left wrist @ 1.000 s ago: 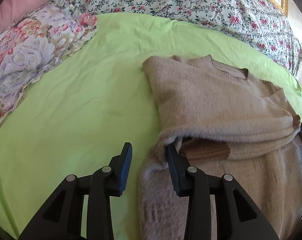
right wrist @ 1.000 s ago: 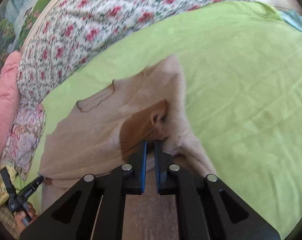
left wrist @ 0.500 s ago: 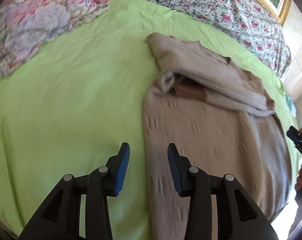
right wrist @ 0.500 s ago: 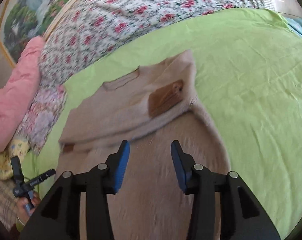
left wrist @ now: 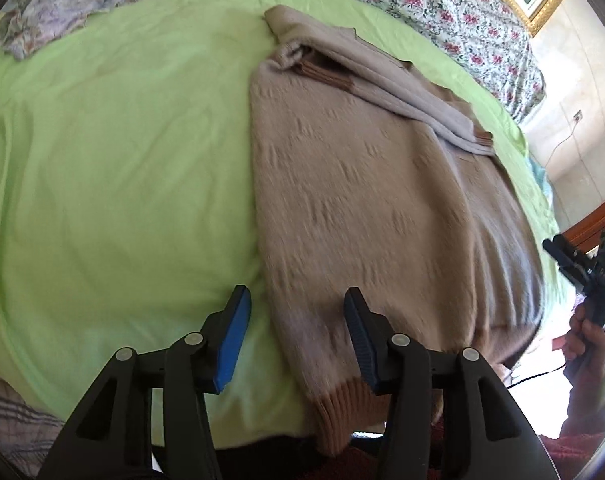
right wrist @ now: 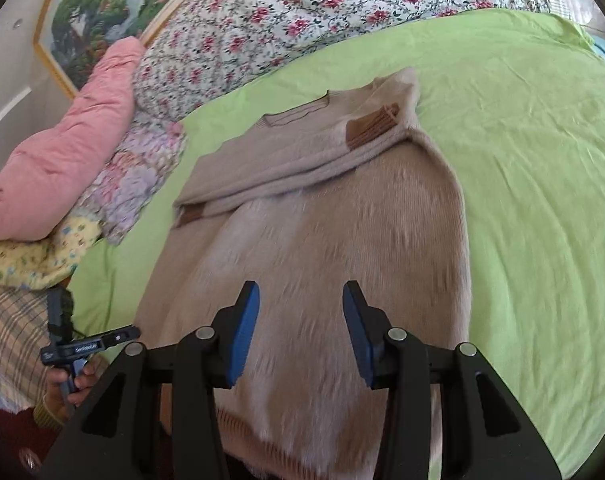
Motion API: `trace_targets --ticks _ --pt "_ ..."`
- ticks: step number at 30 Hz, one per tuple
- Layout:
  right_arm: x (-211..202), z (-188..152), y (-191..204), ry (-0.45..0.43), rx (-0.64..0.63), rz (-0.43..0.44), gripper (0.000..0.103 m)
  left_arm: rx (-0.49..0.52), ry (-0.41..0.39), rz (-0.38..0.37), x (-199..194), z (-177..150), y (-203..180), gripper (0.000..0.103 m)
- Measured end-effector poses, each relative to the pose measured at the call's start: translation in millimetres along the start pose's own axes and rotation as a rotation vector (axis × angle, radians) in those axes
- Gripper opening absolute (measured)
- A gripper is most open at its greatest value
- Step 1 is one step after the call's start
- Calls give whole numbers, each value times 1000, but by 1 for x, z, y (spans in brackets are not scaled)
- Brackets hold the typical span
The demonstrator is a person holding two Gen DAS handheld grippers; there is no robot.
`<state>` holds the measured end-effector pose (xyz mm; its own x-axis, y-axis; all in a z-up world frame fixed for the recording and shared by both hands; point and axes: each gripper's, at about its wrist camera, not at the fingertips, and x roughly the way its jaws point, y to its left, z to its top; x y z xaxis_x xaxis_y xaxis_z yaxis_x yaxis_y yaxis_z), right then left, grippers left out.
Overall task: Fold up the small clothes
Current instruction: 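Grasp the brown hem with both tools and lift it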
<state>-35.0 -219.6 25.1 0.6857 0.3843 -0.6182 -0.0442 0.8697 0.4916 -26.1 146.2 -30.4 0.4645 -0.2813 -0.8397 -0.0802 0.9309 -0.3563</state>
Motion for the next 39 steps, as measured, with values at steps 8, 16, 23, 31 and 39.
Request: trace_targets --ticks 8,16,23,31,39 --pt "-37 -36 -31 30 76 -13 45 -20 2 -50 0 -12 -1 48" --pt "-41 -75 -56 107 150 12 45 11 50 -91 6 -21 -13 49" --pt "-21 -76 -47 92 124 62 28 88 38 -52 12 -18 -24 7" --pt "-73 -73 -97 -21 270 54 7 101 -26 -62 -20 -24 0 4" --pt "-54 -74 -97 75 244 111 11 98 88 -90 0 -30 2 22"
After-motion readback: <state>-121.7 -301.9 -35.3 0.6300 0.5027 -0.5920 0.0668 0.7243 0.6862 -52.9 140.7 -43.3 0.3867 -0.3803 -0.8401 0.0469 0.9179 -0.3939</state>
